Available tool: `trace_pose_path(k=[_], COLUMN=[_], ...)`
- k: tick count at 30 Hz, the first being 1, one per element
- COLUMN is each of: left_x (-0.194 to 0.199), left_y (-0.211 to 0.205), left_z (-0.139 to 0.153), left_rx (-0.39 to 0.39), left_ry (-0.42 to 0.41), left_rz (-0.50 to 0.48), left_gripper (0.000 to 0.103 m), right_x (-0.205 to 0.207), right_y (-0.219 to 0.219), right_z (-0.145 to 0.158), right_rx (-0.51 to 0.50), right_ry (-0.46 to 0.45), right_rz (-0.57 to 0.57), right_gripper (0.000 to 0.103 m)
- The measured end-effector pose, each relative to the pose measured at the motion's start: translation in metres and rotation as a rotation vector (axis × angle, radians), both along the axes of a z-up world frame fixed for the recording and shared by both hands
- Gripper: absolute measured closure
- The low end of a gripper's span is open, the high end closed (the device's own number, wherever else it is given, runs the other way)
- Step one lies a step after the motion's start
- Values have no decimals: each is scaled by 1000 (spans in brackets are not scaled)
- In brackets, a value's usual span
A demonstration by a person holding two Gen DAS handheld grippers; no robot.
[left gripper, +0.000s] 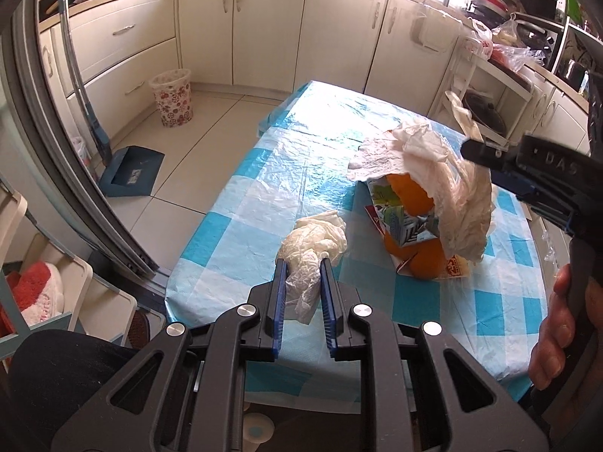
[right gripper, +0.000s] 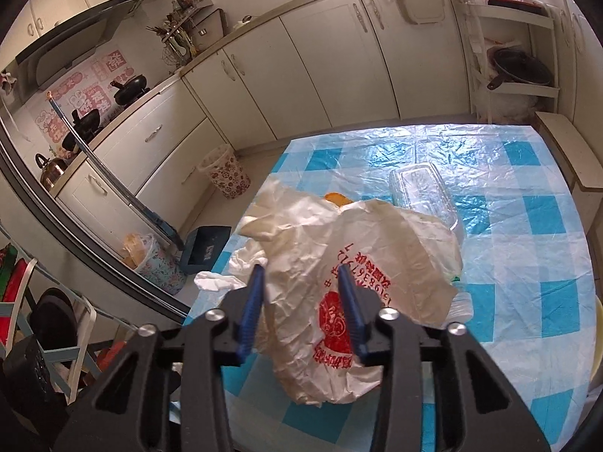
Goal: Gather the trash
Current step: 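Grasp the crumpled tissue with the left gripper while the right gripper grasps the white plastic bag, then carry the white bag with the right gripper and drop it into the yellow basin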
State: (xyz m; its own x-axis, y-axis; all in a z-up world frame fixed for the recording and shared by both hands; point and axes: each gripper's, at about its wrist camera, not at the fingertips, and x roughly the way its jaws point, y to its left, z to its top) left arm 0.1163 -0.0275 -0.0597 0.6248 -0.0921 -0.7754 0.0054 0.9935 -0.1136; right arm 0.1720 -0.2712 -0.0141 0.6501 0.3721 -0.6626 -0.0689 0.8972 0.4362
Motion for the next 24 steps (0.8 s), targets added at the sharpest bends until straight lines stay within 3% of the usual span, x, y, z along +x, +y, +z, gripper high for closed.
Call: trace_pose_path(k=[1,4,14,19,24], left_x=[-1,-5,-37,-56,-67], left_y=[1,1,-14,-46,-97], left_z=[1,8,52,77,93], left_rx=[-4,-10,-97,-121,-167], left_ry=[-5,-29,-184,-224,-219], left_rz=[-2,-6,-120,-235,-384], left_gripper=[87,87,87,87,87], right_x=[-1,-12,-86,-126,-155], right_y=[-5,-20,-72,-103,-158], right_z=[-1,3,40,54,65], right_rx=[16,58,197,181,90], right_ry=[2,-18,-156,-196,-190], right_rz=[-2,-22,-59,-106,-196], right_gripper=[82,88,89,89,89])
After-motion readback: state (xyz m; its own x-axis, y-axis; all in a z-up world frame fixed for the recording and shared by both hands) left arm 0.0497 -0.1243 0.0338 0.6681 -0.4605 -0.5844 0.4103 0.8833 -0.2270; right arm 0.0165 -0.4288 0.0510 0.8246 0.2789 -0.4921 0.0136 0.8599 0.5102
